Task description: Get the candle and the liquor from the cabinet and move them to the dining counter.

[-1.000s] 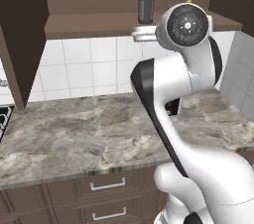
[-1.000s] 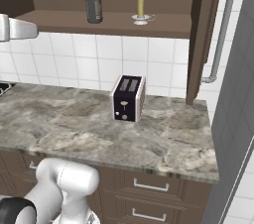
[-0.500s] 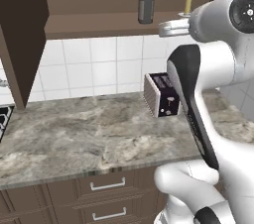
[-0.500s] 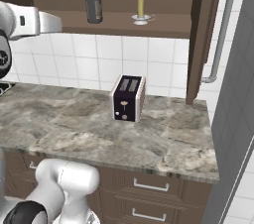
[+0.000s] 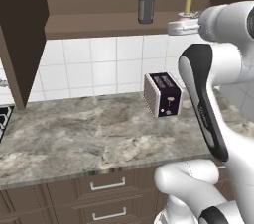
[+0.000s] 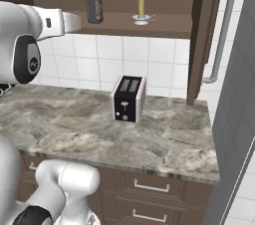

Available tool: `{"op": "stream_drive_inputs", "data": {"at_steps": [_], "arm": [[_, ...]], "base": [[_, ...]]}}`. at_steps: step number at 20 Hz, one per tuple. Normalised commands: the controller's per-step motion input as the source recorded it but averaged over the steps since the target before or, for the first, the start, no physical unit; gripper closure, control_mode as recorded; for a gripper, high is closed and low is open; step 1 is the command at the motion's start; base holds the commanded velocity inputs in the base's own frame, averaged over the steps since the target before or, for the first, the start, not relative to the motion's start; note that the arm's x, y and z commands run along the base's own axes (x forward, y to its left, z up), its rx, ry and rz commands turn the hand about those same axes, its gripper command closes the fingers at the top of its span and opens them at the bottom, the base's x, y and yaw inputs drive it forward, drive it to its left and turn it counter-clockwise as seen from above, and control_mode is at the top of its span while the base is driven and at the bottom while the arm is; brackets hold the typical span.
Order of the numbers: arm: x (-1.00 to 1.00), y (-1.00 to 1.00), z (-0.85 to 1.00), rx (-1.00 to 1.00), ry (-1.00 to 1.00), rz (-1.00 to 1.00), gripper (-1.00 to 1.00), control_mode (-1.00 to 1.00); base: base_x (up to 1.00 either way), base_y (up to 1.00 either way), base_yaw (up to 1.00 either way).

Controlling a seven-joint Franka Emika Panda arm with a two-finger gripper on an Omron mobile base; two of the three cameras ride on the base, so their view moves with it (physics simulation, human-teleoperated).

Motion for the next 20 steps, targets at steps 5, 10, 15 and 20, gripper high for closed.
{"op": "stream_drive_inputs", "data": {"at_steps": [5, 10, 15, 20], "arm": [[0.61, 0.00, 0.08, 0.01, 0.00, 0.00, -1.00, -1.00], [0.43, 0.00, 0.21, 0.02, 0.00, 0.00, -1.00, -1.00], [0.24, 0.00, 0.16, 0.00, -0.06, 0.00, -1.00, -1.00], [0.13, 0.00, 0.10, 0.00, -0.05, 0.02, -1.00, -1.00]], "base": [[0.00, 0.00, 0.00], [0.00, 0.00, 0.00], [0.00, 0.00, 0.00], [0.00, 0.00, 0.00]]}}
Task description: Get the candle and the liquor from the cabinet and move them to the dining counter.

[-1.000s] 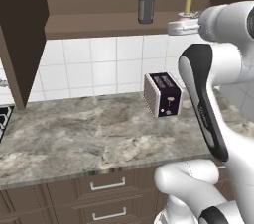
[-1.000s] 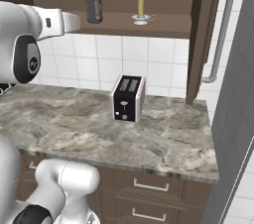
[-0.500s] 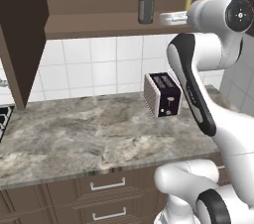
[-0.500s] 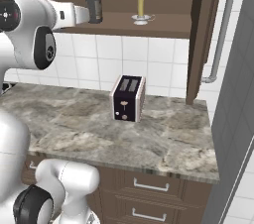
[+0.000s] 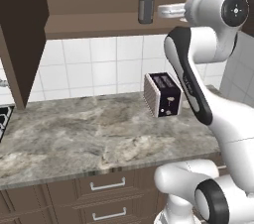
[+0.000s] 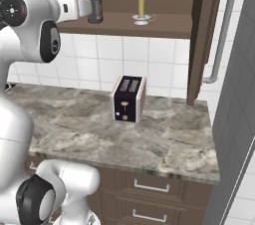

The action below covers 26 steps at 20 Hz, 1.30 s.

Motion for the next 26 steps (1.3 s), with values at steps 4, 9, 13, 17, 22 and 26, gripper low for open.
{"op": "stream_drive_inputs", "data": {"at_steps": [4, 9, 13, 17, 22, 26], "arm": [[0.11, 0.00, 0.02, 0.00, 0.00, 0.02, -1.00, -1.00], [0.20, 0.00, 0.00, 0.00, 0.00, 0.00, -1.00, -1.00], [0.11, 0.00, 0.00, 0.00, 0.02, 0.00, -1.00, -1.00], [0.07, 0.00, 0.00, 0.00, -0.01, 0.00, -1.00, -1.00], [0.03, 0.00, 0.01, 0.00, -0.09, 0.00, -1.00, -1.00], [0.15, 0.00, 0.00, 0.00, -0.05, 0.00, -1.00, -1.00]], "base": [[0.00, 0.00, 0.00], [0.00, 0.00, 0.00], [0.00, 0.00, 0.00], [0.00, 0.00, 0.00], [0.00, 0.00, 0.00], [0.00, 0.00, 0.00]]}}
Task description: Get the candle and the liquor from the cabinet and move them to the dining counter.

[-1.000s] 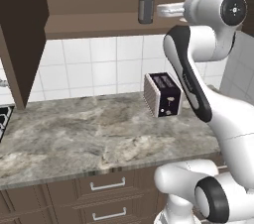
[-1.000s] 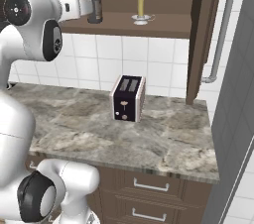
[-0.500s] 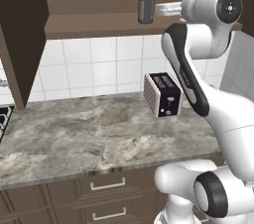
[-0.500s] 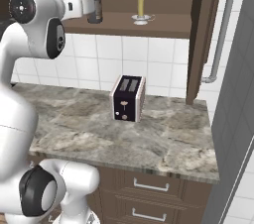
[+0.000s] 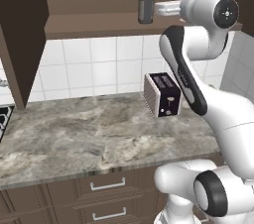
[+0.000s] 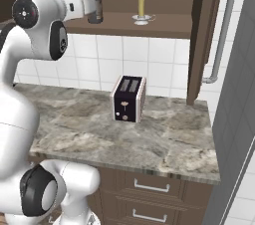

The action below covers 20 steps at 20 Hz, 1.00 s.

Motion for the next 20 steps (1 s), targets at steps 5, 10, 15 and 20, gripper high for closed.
{"op": "stream_drive_inputs", "data": {"at_steps": [5, 10, 15, 20], "arm": [[0.29, 0.01, 0.00, 0.00, 0.00, 0.00, -1.00, -1.00], [0.32, 0.02, 0.01, 0.00, 0.00, 0.00, -1.00, -1.00], [0.32, 0.06, 0.00, 0.00, 0.00, 0.00, -1.00, -1.00], [0.31, 0.09, 0.06, 0.00, 0.00, 0.00, -1.00, -1.00]], "base": [[0.00, 0.00, 0.00], [0.00, 0.00, 0.00], [0.00, 0.00, 0.00], [0.00, 0.00, 0.00]]}}
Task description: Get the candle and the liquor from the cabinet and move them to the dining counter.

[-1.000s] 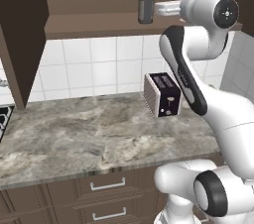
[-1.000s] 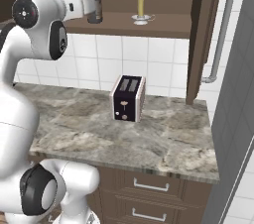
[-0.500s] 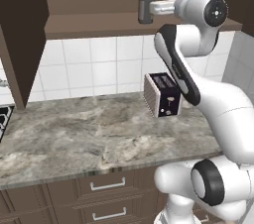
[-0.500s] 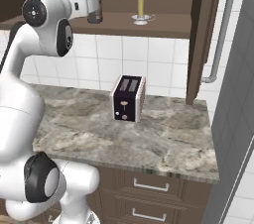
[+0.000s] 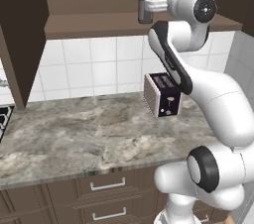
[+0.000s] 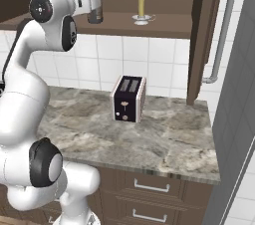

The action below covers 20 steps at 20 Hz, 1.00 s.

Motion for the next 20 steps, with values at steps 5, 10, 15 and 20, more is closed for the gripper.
{"op": "stream_drive_inputs", "data": {"at_steps": [5, 10, 15, 20], "arm": [[0.20, 0.00, 0.18, 0.00, 0.00, 0.00, -1.00, -1.00], [0.27, 0.00, 0.19, 0.00, 0.00, 0.00, -1.00, -1.00], [0.37, 0.09, 0.01, 0.00, 0.05, 0.00, -1.00, -1.00], [0.33, 0.13, 0.01, 0.00, 0.01, 0.00, -1.00, -1.00]], "base": [[0.00, 0.00, 0.00], [0.00, 0.00, 0.00], [0.00, 0.00, 0.00], [0.00, 0.00, 0.00]]}}
